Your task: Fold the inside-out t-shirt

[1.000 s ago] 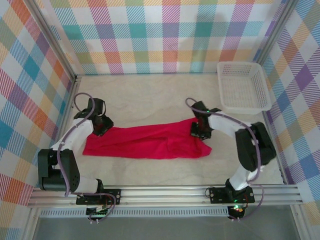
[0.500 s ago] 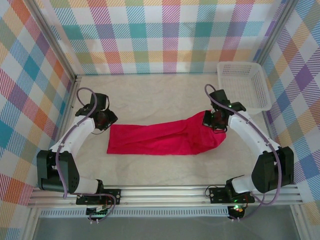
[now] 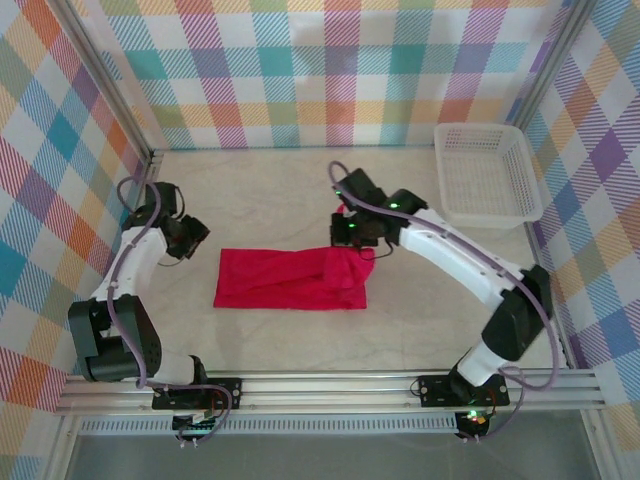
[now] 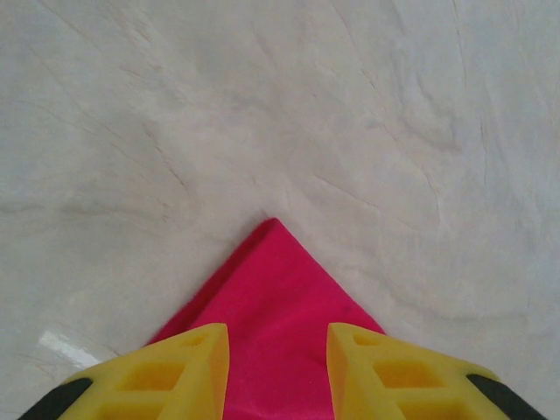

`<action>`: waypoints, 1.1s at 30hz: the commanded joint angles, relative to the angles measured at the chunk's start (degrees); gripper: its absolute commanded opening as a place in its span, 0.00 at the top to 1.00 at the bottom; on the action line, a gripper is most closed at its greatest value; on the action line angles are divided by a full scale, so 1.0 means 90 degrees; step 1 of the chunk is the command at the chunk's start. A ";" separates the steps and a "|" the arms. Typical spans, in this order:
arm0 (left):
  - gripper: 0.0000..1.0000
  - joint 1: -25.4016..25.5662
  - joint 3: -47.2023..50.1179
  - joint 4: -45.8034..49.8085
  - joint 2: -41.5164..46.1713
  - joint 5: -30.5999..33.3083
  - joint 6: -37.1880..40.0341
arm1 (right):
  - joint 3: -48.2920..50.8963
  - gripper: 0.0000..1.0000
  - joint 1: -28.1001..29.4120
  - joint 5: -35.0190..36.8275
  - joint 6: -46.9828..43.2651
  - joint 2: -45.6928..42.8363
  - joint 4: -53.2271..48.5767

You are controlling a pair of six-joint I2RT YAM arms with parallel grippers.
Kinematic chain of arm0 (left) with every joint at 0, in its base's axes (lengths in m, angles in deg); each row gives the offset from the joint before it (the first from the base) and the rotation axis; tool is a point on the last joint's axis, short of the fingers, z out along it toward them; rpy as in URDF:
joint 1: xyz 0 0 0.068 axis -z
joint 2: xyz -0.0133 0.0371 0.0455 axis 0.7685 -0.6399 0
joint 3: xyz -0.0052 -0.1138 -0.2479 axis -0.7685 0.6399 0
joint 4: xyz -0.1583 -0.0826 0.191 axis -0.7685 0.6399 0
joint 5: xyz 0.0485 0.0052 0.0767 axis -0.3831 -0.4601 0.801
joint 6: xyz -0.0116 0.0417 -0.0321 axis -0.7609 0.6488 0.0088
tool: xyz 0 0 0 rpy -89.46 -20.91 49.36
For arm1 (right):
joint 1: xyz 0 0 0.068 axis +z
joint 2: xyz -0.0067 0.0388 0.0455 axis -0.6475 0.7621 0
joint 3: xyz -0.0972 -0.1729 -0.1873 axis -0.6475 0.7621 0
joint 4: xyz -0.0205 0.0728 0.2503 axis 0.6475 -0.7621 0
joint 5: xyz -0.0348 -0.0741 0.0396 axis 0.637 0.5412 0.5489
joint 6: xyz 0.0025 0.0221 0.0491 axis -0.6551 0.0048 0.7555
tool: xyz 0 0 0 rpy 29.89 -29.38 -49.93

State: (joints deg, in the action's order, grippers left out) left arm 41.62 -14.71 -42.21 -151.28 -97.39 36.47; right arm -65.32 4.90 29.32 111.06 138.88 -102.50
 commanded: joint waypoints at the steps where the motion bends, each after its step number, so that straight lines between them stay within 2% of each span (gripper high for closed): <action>1: 0.65 -0.0349 0.0152 0.0168 0.0000 -0.0465 0.0116 | -0.0764 1.00 0.0378 -0.0072 0.0172 0.0582 0.0120; 13: 0.64 -0.0820 0.0435 0.0130 0.0078 -0.0751 0.0229 | -0.3584 1.00 0.1223 -0.0699 0.0257 0.3405 -0.0155; 14: 0.64 -0.0838 0.0453 0.0123 0.0078 -0.0763 0.0238 | -0.3831 0.96 0.1271 -0.0756 0.0306 0.3644 -0.0222; 16: 0.64 -0.0852 0.0531 0.0086 0.0077 -0.0785 0.0237 | -0.4520 0.72 0.1308 -0.1000 0.0413 0.4197 -0.0461; 18: 0.64 -0.0851 0.0636 0.0013 0.0055 -0.0804 0.0208 | -0.5372 0.56 0.1330 -0.1138 0.0425 0.4598 -0.0881; 21: 0.64 -0.0851 0.0908 -0.0220 0.0022 -0.0858 0.0139 | -0.5954 0.51 0.1361 -0.0908 0.0255 0.4635 -0.1306; 24: 0.64 -0.0854 0.1127 -0.0457 -0.0150 -0.0953 0.0115 | -0.5320 0.50 0.1332 -0.0444 0.0044 0.4062 -0.1338; 27: 0.65 -0.0851 0.1319 -0.0780 -0.0450 -0.1091 0.0065 | -0.3667 0.55 0.1173 -0.0183 -0.0006 0.3150 -0.0719; 29: 0.65 -0.0806 0.1382 -0.0950 -0.0732 -0.1179 0.0066 | -0.2208 0.63 0.0909 -0.0363 0.0121 0.2511 0.0059; 33: 0.67 -0.0543 0.1403 -0.1201 -0.1132 -0.1240 0.0000 | -0.0311 0.80 0.0386 -0.0884 0.0545 0.1914 0.1305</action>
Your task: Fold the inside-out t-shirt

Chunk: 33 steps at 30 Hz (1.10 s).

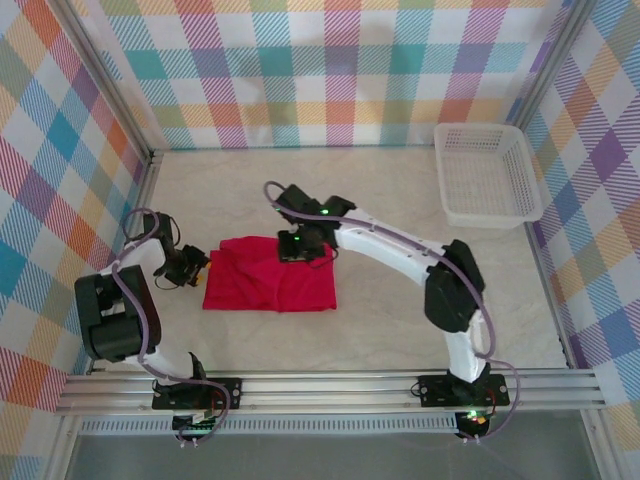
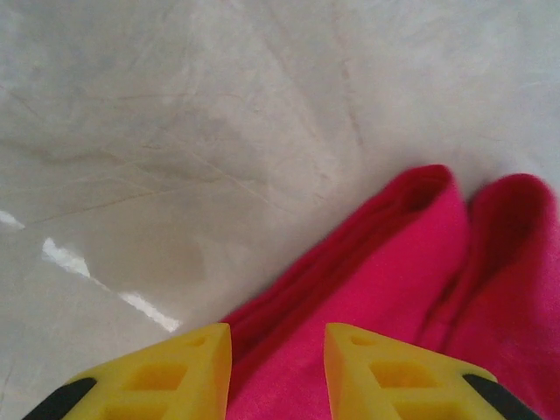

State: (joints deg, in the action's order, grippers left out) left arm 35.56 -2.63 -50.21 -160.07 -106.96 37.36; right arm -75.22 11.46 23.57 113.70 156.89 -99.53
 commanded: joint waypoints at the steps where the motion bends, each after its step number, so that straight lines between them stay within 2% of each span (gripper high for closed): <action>1: 0.67 0.0229 0.0068 -0.0388 -0.0216 -0.0157 -0.0152 | 0.1048 0.82 -0.0425 -0.0379 0.0321 -0.0098 0.1181; 7: 0.69 0.1073 0.0272 -0.1046 -0.0599 -0.0053 -0.0729 | 0.1975 0.91 -0.0769 -0.0649 0.0800 0.0374 0.1722; 10: 0.70 0.1520 0.0172 -0.1292 -0.0977 -0.0012 -0.0939 | 0.2450 0.91 -0.1165 -0.0374 0.0810 0.0513 0.1741; 15: 0.72 0.2064 -0.0463 -0.1293 -0.1553 -0.0004 -0.1083 | 0.2667 0.91 -0.1913 0.0323 0.0293 0.0293 0.1417; 18: 0.72 0.2095 -0.1007 -0.0721 -0.1444 0.0608 -0.0869 | 0.2464 0.90 -0.2160 0.0353 -0.0045 0.0187 0.1244; 22: 0.71 0.2438 -0.1632 0.0323 -0.0595 0.2031 -0.0534 | 0.2306 0.85 -0.2163 -0.0082 -0.0059 -0.0116 0.1154; 24: 0.70 0.2841 -0.1762 0.0486 -0.0195 0.2263 -0.0583 | 0.2387 0.82 -0.2163 -0.0060 0.0032 -0.0448 0.1137; 27: 0.69 0.3709 -0.1977 0.0401 -0.0009 0.2149 -0.0890 | 0.2646 0.79 -0.2252 0.0158 0.0130 -0.1027 0.1166; 30: 0.69 0.4664 -0.2481 0.0265 -0.0446 0.1854 -0.1206 | 0.2982 0.79 -0.2484 0.0187 0.0269 -0.1516 0.1120; 33: 0.69 0.5489 -0.3351 0.0461 -0.1220 0.1859 -0.1269 | 0.3452 0.78 -0.2794 0.0318 0.0322 -0.1989 0.1110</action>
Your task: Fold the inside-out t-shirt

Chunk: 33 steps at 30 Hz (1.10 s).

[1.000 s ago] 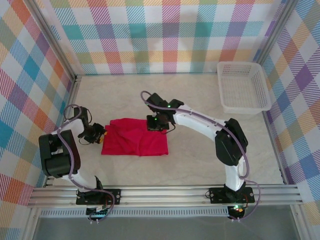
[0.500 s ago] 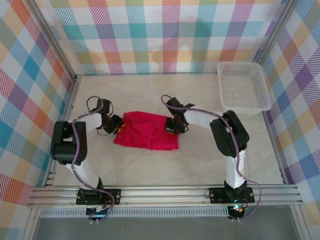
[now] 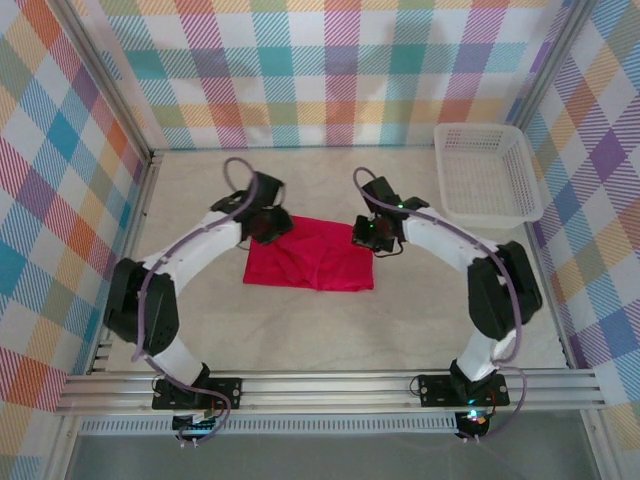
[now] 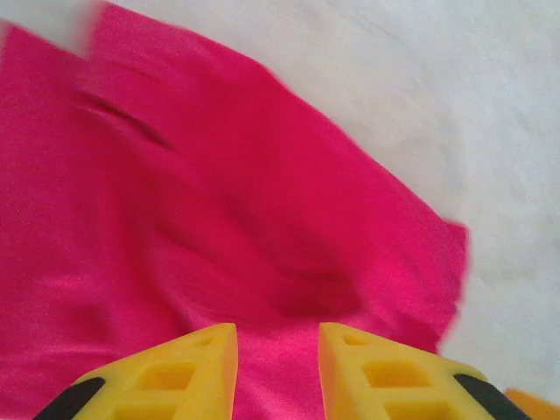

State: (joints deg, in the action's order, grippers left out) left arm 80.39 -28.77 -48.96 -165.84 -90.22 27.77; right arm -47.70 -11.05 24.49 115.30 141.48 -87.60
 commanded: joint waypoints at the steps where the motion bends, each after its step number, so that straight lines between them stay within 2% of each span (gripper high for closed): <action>1: 0.69 0.0722 -0.0803 0.0452 -0.0904 0.0007 -0.0200 | 0.0566 0.78 -0.0436 0.0248 0.0144 -0.0456 -0.0212; 6: 0.69 0.1331 -0.2169 0.1037 -0.2201 -0.0180 -0.0174 | 0.1164 0.77 -0.0860 0.0230 0.0125 -0.1059 -0.0138; 11: 0.69 0.1329 -0.2115 0.1337 -0.2502 0.0056 -0.0183 | 0.1293 0.76 -0.0873 0.0110 0.0145 -0.1106 -0.0020; 14: 0.69 0.1114 -0.1418 0.1321 -0.2003 0.0215 -0.0191 | 0.1192 0.76 -0.0878 -0.0006 0.0145 -0.0972 0.0076; 18: 0.69 0.0779 -0.0086 0.1114 -0.0821 0.0473 -0.0301 | 0.0966 0.76 -0.0800 -0.0129 0.0164 -0.0714 0.0227; 22: 0.68 0.0623 0.1021 0.1107 0.0322 0.0726 -0.0475 | 0.0390 0.76 -0.0430 -0.0088 0.0164 -0.0221 0.0201; 25: 0.67 0.0503 0.1619 0.1195 0.0819 0.0924 -0.0541 | -0.0051 0.76 -0.0170 -0.0222 0.0188 0.0218 0.0313; 28: 0.67 0.0336 0.1728 0.1294 0.1038 0.1097 -0.0518 | -0.0447 0.75 -0.0055 -0.0557 0.0241 0.0717 0.0552; 31: 0.67 0.0309 0.1204 0.1341 0.0883 0.1095 -0.0408 | -0.0906 0.75 -0.0054 -0.0850 0.0252 0.1285 0.0601; 33: 0.67 0.0333 0.0719 0.1208 0.0548 0.0822 -0.0387 | -0.1161 0.75 -0.0060 -0.1034 0.0233 0.1636 0.0650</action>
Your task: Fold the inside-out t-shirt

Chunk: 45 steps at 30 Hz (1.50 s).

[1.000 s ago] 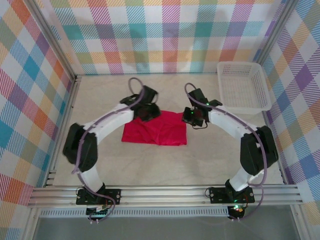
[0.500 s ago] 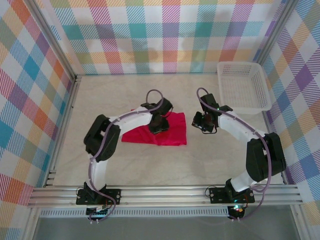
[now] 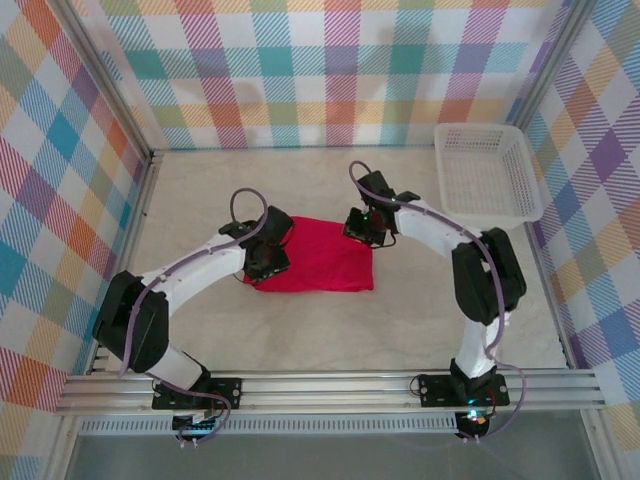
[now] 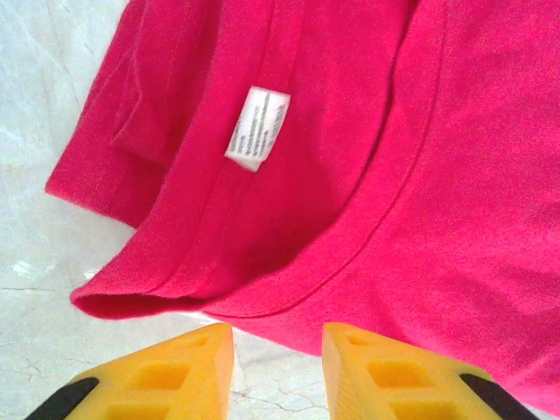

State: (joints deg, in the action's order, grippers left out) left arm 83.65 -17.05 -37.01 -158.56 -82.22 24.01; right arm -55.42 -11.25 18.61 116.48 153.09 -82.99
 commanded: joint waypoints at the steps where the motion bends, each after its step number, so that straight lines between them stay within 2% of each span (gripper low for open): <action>1: 0.67 -0.0001 -0.0873 -0.0233 -0.0502 -0.0252 0.0040 | -0.0448 0.75 -0.0035 -0.0433 0.0087 0.0551 0.0097; 5: 0.68 -0.0017 -0.1676 -0.0322 -0.1710 -0.0658 0.0165 | -0.0665 0.76 -0.0051 -0.0279 0.0053 0.1109 -0.0167; 8: 0.70 -0.0198 -0.1733 -0.0429 -0.2344 -0.0734 0.0250 | -0.0030 0.77 -0.0055 -0.0232 0.0105 0.0979 -0.0064; 12: 0.70 -0.0482 -0.1780 -0.0722 -0.2955 -0.0785 0.0385 | 0.1570 0.78 0.0170 -0.0419 0.0470 0.0103 0.0513; 15: 0.70 -0.0609 -0.2575 -0.0520 -0.3617 -0.0913 0.0809 | 0.2710 0.78 0.0922 -0.0373 0.1065 -0.0925 0.1005; 18: 0.71 -0.0610 -0.4053 0.0340 -0.4242 -0.1049 0.1375 | 0.3026 0.74 0.1748 -0.0317 0.1463 -0.1601 0.1244; 21: 0.69 -0.0619 -0.4712 0.0726 -0.4131 -0.0972 0.1698 | 0.2922 0.67 0.1810 0.0007 0.1309 -0.2037 0.1002; 23: 0.65 -0.0666 -0.4728 0.0794 -0.3737 -0.0947 0.1919 | 0.2627 0.60 0.1722 0.0538 0.0744 -0.2157 0.0720; 25: 0.63 -0.0749 -0.4509 0.0866 -0.3344 -0.0956 0.2025 | 0.2225 0.55 0.1468 0.0612 0.0217 -0.1925 0.0556; 27: 0.60 -0.0887 -0.4038 0.0803 -0.2901 -0.1044 0.2061 | 0.1734 0.53 0.1134 0.0505 -0.0183 -0.1461 0.0448; 32: 0.40 -0.1485 -0.2097 -0.0206 -0.1518 -0.1484 0.1852 | -0.0129 0.48 0.0646 0.0264 -0.0984 0.0178 -0.0107; 35: 0.33 -0.1964 -0.1298 -0.0751 -0.1019 -0.1879 0.1975 | -0.1262 0.30 0.0376 0.0208 -0.1312 0.0996 -0.0485; 38: 0.32 -0.2335 -0.1085 -0.0903 -0.0999 -0.2110 0.2079 | -0.2220 0.18 0.0160 0.0269 -0.1588 0.1658 -0.0721; 40: 0.32 -0.2471 -0.1115 -0.0922 -0.1158 -0.2193 0.2167 | -0.2746 0.13 0.0078 0.0307 -0.1737 0.2041 -0.0780; 45: 0.33 -0.2561 -0.1208 -0.1141 -0.1659 -0.2361 0.2260 | -0.4102 0.15 0.0037 0.0045 -0.1860 0.3204 -0.1108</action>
State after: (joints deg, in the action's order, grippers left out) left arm 60.94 -27.54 -45.09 -171.30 -100.78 42.61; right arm -87.87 -11.12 21.04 102.29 177.87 -88.93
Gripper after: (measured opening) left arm 0.674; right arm 0.860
